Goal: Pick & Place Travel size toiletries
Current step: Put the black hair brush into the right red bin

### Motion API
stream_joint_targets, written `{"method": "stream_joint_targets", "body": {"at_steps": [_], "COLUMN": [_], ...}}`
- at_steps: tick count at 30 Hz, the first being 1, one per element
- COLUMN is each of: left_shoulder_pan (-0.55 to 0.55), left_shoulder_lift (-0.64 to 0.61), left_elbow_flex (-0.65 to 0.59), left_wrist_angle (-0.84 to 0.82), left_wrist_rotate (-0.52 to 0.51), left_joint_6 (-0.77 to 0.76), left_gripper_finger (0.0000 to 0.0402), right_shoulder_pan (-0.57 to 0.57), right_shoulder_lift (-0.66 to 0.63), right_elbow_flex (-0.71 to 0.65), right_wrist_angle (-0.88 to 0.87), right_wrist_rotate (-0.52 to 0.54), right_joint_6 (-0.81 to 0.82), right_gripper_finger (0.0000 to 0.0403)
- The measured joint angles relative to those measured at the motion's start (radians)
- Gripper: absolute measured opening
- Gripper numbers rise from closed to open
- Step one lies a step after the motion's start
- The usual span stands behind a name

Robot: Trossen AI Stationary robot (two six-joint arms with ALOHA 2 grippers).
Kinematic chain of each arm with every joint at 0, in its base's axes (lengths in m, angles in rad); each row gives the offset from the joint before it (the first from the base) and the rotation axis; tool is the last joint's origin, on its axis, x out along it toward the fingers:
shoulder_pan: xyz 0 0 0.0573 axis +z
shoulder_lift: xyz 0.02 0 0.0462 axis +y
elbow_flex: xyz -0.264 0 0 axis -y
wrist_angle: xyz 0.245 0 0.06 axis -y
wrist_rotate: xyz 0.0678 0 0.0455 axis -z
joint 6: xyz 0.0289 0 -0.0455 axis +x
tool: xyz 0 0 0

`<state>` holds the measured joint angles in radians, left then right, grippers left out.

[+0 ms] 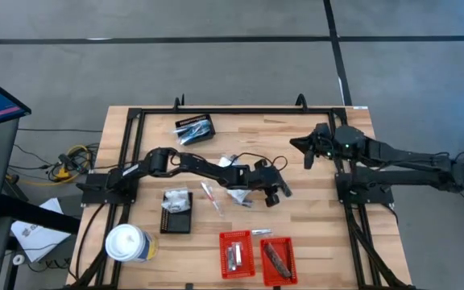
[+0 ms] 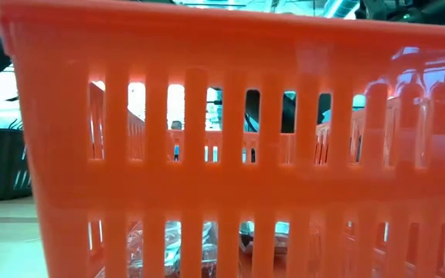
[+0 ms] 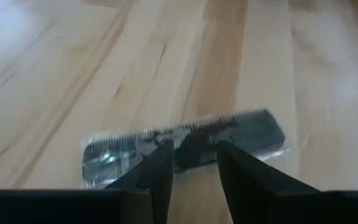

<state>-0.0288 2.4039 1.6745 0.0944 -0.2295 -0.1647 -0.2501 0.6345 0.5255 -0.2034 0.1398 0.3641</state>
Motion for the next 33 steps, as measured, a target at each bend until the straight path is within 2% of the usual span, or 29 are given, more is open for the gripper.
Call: {"method": "stream_joint_targets", "body": {"at_steps": [8, 17, 22, 30, 33], "left_shoulder_pan": [0.002, 0.000, -0.002, -0.012, -0.016], "left_shoulder_lift": [-0.001, -0.016, -0.016, -0.016, -0.018], "left_elbow_flex": [0.004, 0.003, 0.002, -0.036, -0.056], "left_wrist_angle": [-0.113, -0.230, -0.233, -0.217, -0.202], "left_wrist_rotate": [0.031, 0.037, 0.037, 0.023, 0.017], "left_joint_6": [0.026, 0.052, 0.052, 0.039, 0.028], "left_gripper_finger": [0.0117, 0.0117, 0.0117, 0.0117, 0.0117], "right_shoulder_pan": [-0.021, -0.020, -0.020, -0.036, -0.060], "right_shoulder_lift": [0.000, 0.006, 0.073, 0.291, 0.371], "right_elbow_flex": [0.001, 0.001, 0.000, 0.000, 0.001], "right_wrist_angle": [0.082, 0.015, -0.126, -0.092, -0.171], "right_wrist_rotate": [0.000, -0.017, -0.121, -0.280, -0.357], "right_joint_6": [-0.005, -0.021, 0.069, 0.149, 0.149], "right_gripper_finger": [0.0078, 0.0087, 0.0088, 0.0088, 0.0097]}}
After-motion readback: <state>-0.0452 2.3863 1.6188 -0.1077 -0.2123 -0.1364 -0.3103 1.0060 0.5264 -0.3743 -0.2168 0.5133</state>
